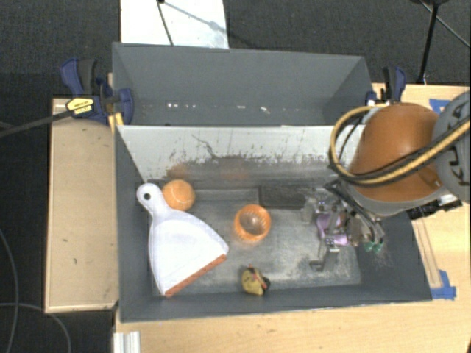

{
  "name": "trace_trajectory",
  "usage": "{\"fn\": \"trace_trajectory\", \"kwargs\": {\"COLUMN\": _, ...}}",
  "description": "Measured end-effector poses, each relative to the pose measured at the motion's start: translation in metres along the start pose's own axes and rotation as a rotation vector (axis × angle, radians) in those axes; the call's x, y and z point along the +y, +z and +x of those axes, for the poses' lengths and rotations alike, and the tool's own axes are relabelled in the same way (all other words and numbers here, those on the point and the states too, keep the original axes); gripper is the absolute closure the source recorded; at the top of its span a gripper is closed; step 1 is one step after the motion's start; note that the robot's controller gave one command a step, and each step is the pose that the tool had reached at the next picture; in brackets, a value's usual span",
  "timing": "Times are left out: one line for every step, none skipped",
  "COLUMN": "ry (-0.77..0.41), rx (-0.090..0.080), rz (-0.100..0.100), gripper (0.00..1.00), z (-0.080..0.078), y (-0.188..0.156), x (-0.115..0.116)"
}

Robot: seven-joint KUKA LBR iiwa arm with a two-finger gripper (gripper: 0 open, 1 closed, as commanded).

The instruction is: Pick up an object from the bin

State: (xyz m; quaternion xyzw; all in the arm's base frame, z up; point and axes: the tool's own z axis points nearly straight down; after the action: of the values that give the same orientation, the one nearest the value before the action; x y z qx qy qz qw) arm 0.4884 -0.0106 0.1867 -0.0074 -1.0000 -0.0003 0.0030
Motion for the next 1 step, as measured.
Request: {"fn": "trace_trajectory", "kwargs": {"ry": -0.001, "rx": -0.008, "rz": 0.0, "gripper": 0.0, "z": -0.0016, "y": -0.0044, "x": 0.0}}
